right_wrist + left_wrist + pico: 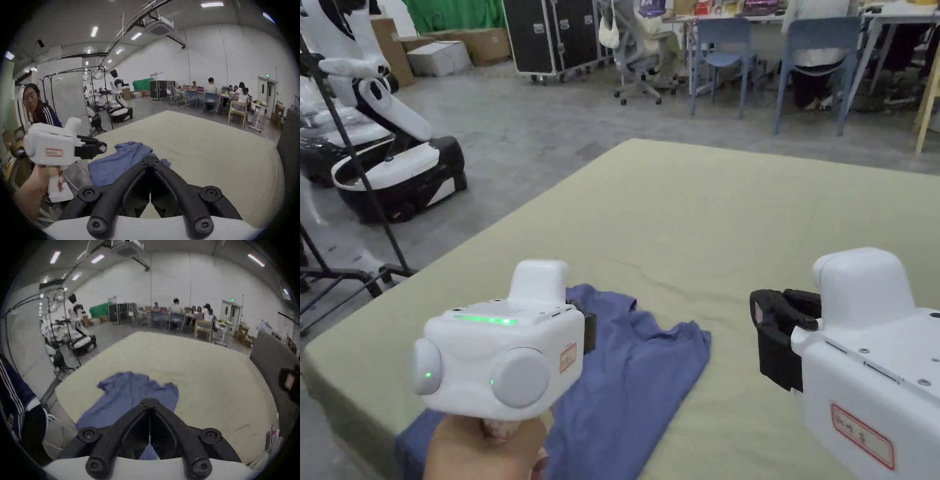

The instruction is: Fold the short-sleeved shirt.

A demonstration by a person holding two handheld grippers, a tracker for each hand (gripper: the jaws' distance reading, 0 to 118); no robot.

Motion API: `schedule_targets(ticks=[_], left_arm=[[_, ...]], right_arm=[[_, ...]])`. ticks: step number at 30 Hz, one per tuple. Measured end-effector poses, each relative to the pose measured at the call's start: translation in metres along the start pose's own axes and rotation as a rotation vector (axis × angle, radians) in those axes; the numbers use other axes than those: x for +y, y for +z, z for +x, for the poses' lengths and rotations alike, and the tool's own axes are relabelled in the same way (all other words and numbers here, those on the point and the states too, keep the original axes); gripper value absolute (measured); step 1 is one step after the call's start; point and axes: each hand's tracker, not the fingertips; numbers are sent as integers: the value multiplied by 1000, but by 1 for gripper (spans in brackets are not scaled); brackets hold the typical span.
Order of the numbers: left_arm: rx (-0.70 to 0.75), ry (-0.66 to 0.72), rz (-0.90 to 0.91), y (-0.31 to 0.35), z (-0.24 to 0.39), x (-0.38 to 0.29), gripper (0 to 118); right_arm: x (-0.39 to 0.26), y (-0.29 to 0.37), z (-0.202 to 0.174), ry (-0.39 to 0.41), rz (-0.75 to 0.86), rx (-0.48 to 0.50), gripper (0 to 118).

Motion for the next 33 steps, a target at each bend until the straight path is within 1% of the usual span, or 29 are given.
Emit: schedule_targets(ticks=[1, 2, 3, 4, 5, 6, 7, 9, 10, 11, 12, 14, 15, 16, 17, 18, 19, 20, 21, 23, 27, 28, 30, 33], left_arm=[[-6, 1, -38, -23, 3, -1, 0], [-7, 12, -68, -46, 3, -6, 10], [-32, 22, -91, -68, 1, -12, 70], [-74, 47, -115, -94, -2, -20, 117], [-102, 63, -169, -126, -1, -29, 118], [-139, 82, -145, -139, -1, -38, 118], [-57, 64, -154, -167, 0, -53, 118], [-29, -11, -290, -210, 11, -63, 118], [7, -62, -321, -226, 17, -72, 118], [11, -102, -349, -239, 22, -80, 118], [18, -136, -371, -249, 26, -86, 116], [58, -216, -450, -279, 18, -97, 107], [92, -245, -498, -288, 19, -104, 105], [55, -196, -522, -290, 14, -106, 90], [27, -79, -484, -277, 8, -92, 51], [35, -28, -472, -268, 6, -84, 51], [24, 16, -436, -259, 4, -76, 33], [62, 19, -429, -256, -1, -69, 10], [90, 24, -417, -255, -10, -61, 10], [-11, 61, -462, -252, -14, -49, 10], [26, 56, -376, -221, 2, -13, 10], [28, 76, -333, -211, 10, 1, 10], [-24, 98, -259, -190, 33, 27, 10], [-117, -6, -180, -160, 96, 59, 10]], right_arm=[[-3, -2, 4, 6, -11, -35, 3], [-5, -4, 8, 5, -19, -52, 3], [-9, -4, 8, -1, -26, -49, 2], [-12, -5, 14, -9, -42, -53, 3], [-15, -6, 19, -16, -61, -63, 2], [-18, -6, 23, -18, -74, -76, 3], [-22, -6, 22, -15, -92, -92, 3], [-26, -7, 29, 3, -118, -117, 3], [-27, -8, 33, 10, -126, -128, 3], [-28, -8, 30, 17, -133, -139, 3], [-28, -8, 33, 18, -137, -147, 3], [-26, -9, 36, 10, -140, -148, 3], [-26, -9, 35, 7, -140, -145, 3], [-24, -8, 35, 7, -137, -145, 3], [-23, -6, 36, 10, -134, -147, 3], [-21, -4, 36, 16, -129, -149, 3], [-20, 0, 33, 23, -117, -155, 3], [-17, 2, 33, 25, -105, -159, 3], [-15, 5, 34, 25, -94, -161, 3], [-12, 12, 34, 24, -67, -166, 3], [-10, 34, 44, -2, -24, -195, 3], [-10, 42, 49, -14, -16, -212, 2], [-9, 63, 62, -32, 8, -262, 3], [-7, 100, 80, -29, 41, -361, 3]])
